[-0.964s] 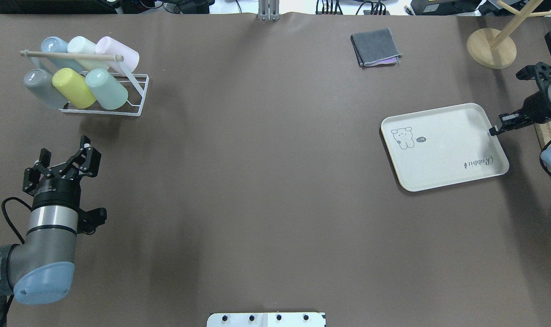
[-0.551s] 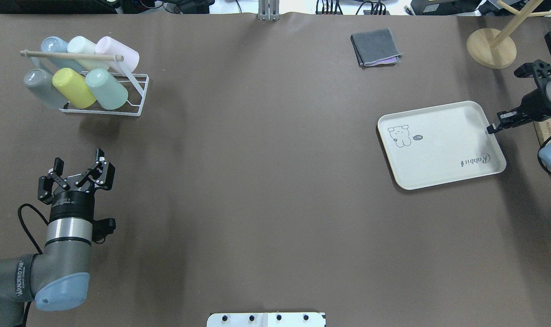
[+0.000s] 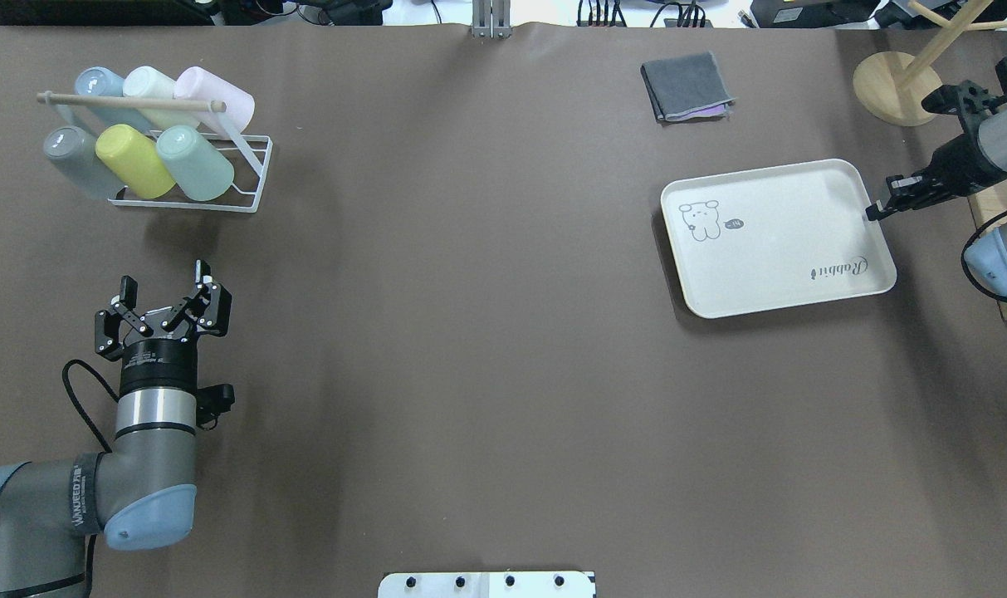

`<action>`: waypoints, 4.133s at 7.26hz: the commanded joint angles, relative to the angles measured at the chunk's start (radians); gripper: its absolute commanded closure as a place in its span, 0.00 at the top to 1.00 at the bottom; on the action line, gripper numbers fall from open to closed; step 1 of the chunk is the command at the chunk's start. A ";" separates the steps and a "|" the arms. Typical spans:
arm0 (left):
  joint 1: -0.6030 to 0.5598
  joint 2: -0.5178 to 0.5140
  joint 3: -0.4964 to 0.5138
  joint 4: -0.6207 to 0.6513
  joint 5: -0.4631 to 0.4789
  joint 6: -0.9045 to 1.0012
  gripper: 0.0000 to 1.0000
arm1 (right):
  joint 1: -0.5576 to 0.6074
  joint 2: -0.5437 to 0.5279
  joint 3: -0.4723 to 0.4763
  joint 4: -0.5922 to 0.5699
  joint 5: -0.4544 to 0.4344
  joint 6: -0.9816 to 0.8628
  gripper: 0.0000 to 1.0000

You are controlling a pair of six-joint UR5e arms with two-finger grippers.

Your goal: Pick up and place green cup on tray

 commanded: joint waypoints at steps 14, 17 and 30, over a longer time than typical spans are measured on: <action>-0.250 -0.316 0.390 -0.034 0.000 -0.010 0.99 | -0.540 0.154 0.422 -0.200 -0.395 0.565 0.00; -0.251 -0.356 0.441 -0.033 0.001 -0.010 0.99 | -0.566 0.163 0.410 -0.202 -0.398 0.561 0.00; -0.277 -0.358 0.427 -0.036 0.046 0.006 0.00 | -0.320 0.140 0.397 -0.373 -0.274 0.421 1.00</action>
